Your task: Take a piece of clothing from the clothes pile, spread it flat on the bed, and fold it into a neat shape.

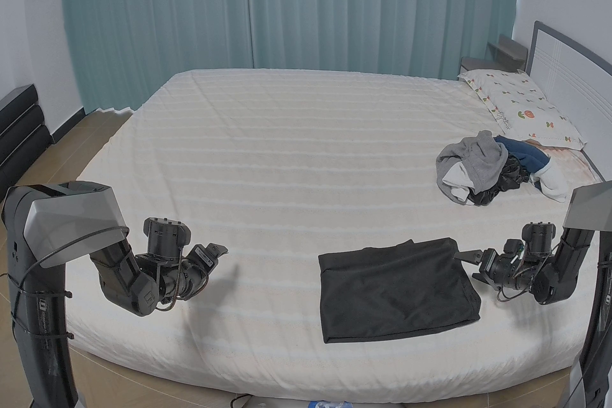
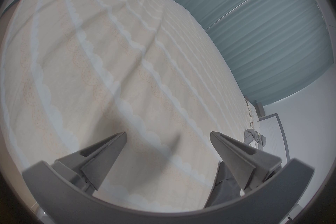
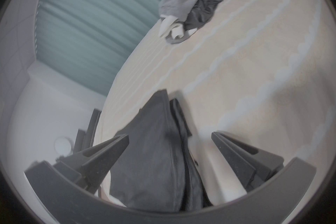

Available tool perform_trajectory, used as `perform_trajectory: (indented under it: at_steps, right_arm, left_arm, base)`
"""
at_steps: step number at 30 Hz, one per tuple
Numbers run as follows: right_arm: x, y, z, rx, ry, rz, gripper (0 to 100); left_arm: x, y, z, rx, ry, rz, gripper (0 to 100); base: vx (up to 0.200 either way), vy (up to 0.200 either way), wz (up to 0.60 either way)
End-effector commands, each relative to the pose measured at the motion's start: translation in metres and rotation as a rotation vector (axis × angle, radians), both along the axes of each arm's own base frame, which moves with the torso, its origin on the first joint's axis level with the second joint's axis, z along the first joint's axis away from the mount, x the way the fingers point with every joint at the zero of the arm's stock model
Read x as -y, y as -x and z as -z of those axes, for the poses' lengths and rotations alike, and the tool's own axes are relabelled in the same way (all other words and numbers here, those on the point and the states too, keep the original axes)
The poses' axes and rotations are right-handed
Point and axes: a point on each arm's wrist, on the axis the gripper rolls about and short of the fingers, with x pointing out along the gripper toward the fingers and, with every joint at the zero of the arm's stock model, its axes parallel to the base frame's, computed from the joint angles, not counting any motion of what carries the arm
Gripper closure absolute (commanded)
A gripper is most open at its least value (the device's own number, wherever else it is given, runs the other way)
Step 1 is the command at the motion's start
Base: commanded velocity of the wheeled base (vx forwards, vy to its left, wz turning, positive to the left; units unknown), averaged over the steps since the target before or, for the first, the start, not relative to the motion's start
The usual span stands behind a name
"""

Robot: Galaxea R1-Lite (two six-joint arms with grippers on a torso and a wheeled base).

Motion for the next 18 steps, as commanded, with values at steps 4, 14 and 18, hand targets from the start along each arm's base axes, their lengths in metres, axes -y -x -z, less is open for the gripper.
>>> perform_trajectory:
  at_steps: [4,14,18]
  right_arm:
    - [0.010,0.033,-0.009,0.003,0.035,-0.085,0]
    - [0.004,0.043,-0.004,-0.014,0.078,-0.138,0]
    - [0.001,0.045,-0.001,-0.018,0.091,-0.158,0]
  left_arm:
    - [0.000,-0.001,0.000,0.003,0.000,-0.003,0]
    - [0.000,0.000,0.000,0.002,0.000,-0.002,0]
    - [0.000,0.000,0.000,0.002,0.000,-0.002,0]
  base:
    - [-0.050,0.000,0.00]
    - [-0.080,0.000,0.00]
    - [0.000,0.000,0.00]
